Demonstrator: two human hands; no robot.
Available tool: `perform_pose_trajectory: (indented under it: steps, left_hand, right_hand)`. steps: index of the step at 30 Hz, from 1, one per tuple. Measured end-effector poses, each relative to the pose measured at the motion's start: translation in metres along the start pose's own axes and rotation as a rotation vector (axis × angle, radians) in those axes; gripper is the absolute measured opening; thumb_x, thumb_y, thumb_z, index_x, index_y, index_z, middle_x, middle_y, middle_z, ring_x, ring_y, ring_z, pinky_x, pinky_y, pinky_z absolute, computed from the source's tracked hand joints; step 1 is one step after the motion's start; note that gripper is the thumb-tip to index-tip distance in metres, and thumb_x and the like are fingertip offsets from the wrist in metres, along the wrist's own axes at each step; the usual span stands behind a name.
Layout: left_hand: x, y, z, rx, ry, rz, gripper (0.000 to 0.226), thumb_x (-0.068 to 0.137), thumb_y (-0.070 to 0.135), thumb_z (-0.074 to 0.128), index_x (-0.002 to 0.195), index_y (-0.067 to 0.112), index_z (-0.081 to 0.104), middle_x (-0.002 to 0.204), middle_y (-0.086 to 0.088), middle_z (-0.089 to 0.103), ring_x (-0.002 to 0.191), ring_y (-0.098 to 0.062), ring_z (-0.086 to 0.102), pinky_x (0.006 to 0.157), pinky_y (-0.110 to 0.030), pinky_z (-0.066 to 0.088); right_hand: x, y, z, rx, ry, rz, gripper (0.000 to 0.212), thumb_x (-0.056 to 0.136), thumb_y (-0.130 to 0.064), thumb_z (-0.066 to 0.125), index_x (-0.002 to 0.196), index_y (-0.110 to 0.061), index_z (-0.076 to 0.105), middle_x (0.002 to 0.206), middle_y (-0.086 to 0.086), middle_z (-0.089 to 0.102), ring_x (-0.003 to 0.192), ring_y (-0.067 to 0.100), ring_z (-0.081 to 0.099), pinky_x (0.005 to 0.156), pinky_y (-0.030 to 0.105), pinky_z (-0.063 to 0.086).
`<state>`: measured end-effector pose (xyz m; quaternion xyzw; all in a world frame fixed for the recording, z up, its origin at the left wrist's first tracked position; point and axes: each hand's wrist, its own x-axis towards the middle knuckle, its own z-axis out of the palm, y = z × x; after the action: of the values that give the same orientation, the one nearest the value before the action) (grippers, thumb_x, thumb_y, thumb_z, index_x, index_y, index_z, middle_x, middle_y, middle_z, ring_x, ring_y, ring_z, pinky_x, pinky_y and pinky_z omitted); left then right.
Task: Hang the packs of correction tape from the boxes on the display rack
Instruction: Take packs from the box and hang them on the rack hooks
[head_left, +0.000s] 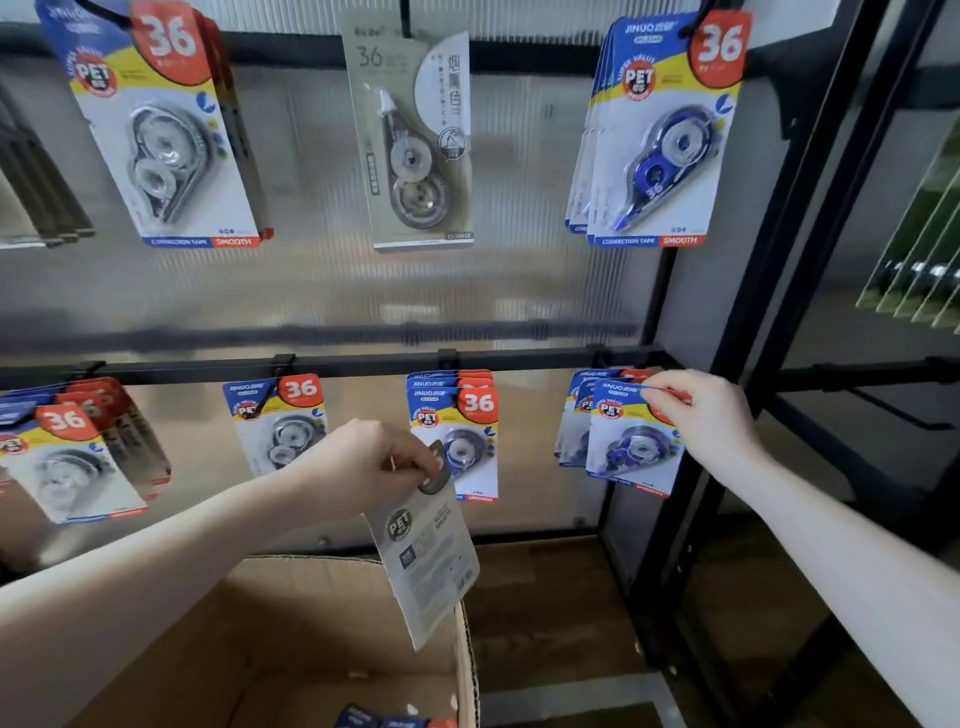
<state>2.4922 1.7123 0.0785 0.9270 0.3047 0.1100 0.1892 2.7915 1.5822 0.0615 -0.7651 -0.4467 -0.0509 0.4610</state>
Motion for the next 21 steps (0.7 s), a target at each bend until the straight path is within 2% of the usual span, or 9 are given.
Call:
perform_pose_trajectory:
  steps: [3, 8, 11, 14, 18, 21]
  left_hand:
    - [0.002, 0.005, 0.001, 0.040, -0.026, -0.014, 0.023, 0.084, 0.015, 0.055, 0.089, 0.030, 0.072, 0.084, 0.030, 0.054, 0.080, -0.002, 0.059, 0.059, -0.012, 0.046]
    - [0.004, 0.005, 0.004, 0.046, -0.060, -0.026, 0.019, 0.088, 0.016, 0.055, 0.094, 0.023, 0.073, 0.090, 0.019, 0.059, 0.077, 0.000, 0.057, 0.059, -0.010, 0.046]
    - [0.004, 0.003, 0.005, 0.012, -0.063, -0.052, 0.019, 0.090, 0.016, 0.055, 0.095, 0.021, 0.072, 0.092, 0.014, 0.061, 0.079, -0.002, 0.058, 0.063, -0.014, 0.048]
    - [0.004, -0.001, 0.006, -0.019, -0.098, -0.080, 0.021, 0.091, 0.015, 0.053, 0.095, 0.021, 0.072, 0.092, 0.014, 0.061, 0.078, -0.002, 0.058, 0.062, -0.012, 0.047]
    - [0.002, -0.002, 0.005, -0.061, -0.163, -0.121, 0.028, 0.091, 0.006, 0.045, 0.097, 0.014, 0.071, 0.099, 0.002, 0.065, 0.083, -0.014, 0.066, 0.065, -0.018, 0.053]
    - [0.001, -0.002, 0.004, -0.098, -0.201, -0.146, 0.039, 0.088, -0.005, 0.036, 0.104, 0.009, 0.070, 0.102, -0.007, 0.064, 0.086, -0.021, 0.068, 0.069, -0.021, 0.055]
  right_hand:
    - [0.005, 0.004, 0.002, 0.000, -0.029, 0.020, 0.018, 0.088, -0.012, 0.062, 0.102, -0.005, 0.071, 0.101, 0.008, 0.069, 0.093, 0.022, 0.062, 0.076, 0.028, 0.043]
    - [0.008, 0.007, 0.002, -0.032, -0.122, 0.030, 0.022, 0.093, -0.016, 0.054, 0.109, -0.008, 0.068, 0.105, 0.006, 0.068, 0.090, 0.015, 0.059, 0.069, 0.023, 0.039]
    - [0.006, 0.006, -0.001, -0.056, -0.170, -0.005, 0.024, 0.096, -0.014, 0.048, 0.111, -0.008, 0.067, 0.109, 0.008, 0.067, 0.092, 0.015, 0.058, 0.072, 0.026, 0.042]
    - [0.005, 0.006, -0.002, -0.091, -0.187, -0.018, 0.026, 0.097, -0.013, 0.046, 0.114, -0.009, 0.066, 0.111, 0.008, 0.066, 0.089, 0.012, 0.056, 0.073, 0.024, 0.040]
    - [0.008, 0.008, 0.002, -0.133, -0.188, -0.003, 0.026, 0.097, -0.017, 0.046, 0.114, -0.012, 0.066, 0.109, 0.008, 0.067, 0.085, 0.013, 0.058, 0.068, 0.027, 0.046]
    - [0.012, 0.008, 0.008, -0.210, -0.156, -0.025, 0.027, 0.096, -0.016, 0.046, 0.114, -0.014, 0.067, 0.111, 0.008, 0.067, 0.093, 0.019, 0.060, 0.075, 0.035, 0.050]
